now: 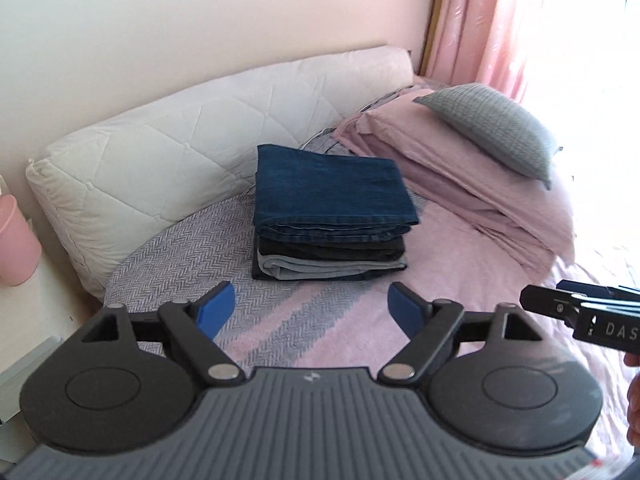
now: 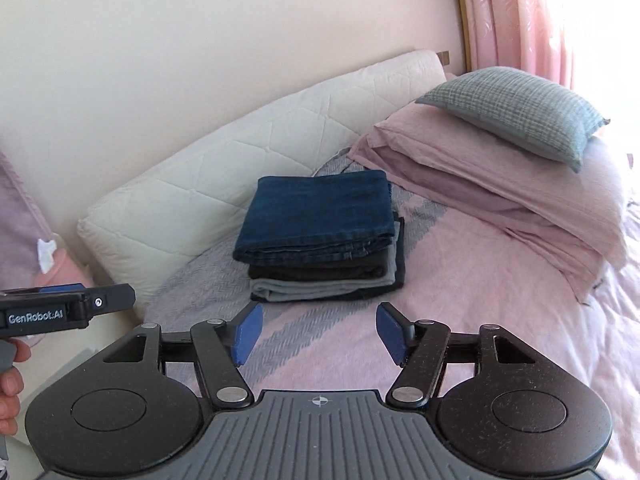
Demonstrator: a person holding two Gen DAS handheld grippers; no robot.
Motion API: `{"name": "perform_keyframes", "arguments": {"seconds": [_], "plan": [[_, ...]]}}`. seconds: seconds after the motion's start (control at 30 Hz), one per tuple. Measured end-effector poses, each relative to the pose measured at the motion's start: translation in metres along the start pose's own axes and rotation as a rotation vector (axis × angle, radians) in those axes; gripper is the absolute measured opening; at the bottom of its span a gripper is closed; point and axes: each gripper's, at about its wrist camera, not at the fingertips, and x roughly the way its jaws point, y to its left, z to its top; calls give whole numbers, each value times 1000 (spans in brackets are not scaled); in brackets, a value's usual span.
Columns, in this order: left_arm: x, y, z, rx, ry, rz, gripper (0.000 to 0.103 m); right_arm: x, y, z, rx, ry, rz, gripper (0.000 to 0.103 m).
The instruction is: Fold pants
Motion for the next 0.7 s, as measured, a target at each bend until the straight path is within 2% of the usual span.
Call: {"name": "perform_keyframes", "arguments": {"seconds": [0.1, 0.23, 0.37, 0.53, 0.7], "plan": [[-27, -8, -15, 4, -19, -10, 88, -23, 0, -11, -2, 6, -1, 61], [-50, -12, -31, -44, -5, -37, 91, -45, -1, -25, -9, 20, 13, 61], [-68, -22, -43, -28, -22, -1, 97, -59, 0, -35, -22, 48, 35, 61], [-81, -27, -53, -55, -31, 2, 98, -68, 3, -42, -65, 52, 41, 61], [-88, -32, -58, -43, -39, 46, 98, -69, 6, -44, -96, 55, 58, 61]]}}
